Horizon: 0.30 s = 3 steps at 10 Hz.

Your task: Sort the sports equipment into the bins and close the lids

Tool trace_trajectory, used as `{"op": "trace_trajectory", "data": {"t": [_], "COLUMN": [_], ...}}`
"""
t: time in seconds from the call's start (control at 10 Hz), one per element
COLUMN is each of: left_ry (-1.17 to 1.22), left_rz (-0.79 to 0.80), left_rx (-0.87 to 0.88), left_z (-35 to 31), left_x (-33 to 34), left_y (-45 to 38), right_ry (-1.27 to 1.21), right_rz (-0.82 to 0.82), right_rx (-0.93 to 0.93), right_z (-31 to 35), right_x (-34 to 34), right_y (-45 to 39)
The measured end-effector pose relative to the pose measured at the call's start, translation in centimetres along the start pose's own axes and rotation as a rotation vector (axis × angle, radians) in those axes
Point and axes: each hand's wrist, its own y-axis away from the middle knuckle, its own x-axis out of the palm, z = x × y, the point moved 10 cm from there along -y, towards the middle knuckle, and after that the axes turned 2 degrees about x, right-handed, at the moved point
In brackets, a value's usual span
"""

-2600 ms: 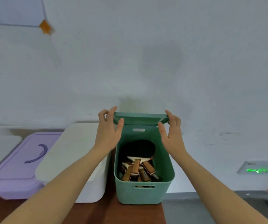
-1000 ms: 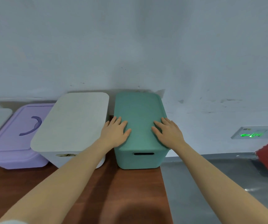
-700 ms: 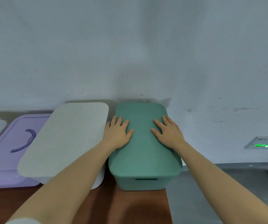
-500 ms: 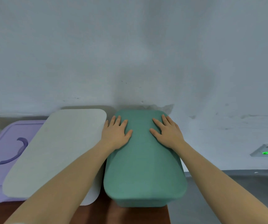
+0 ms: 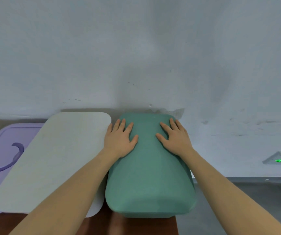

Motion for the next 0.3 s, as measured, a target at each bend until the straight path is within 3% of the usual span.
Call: {"op": "trace_trajectory", "data": {"t": [0.2,0.3], "left_ry": [0.096,0.086], "left_rz": [0.091,0.029], "left_rx": [0.026,0.040], "left_z": [0.2,0.4], "left_x": [-0.6,-2.9], "left_y": [-0.4,-0.3], "right_ry": [0.169,0.177], "right_rz": [0.062,0.067], "right_rx": [-0.007,-0.014], "right_z": [0.6,1.2], "right_x": [-0.9,-2.0], "right_y": [-0.4,-0.2]}}
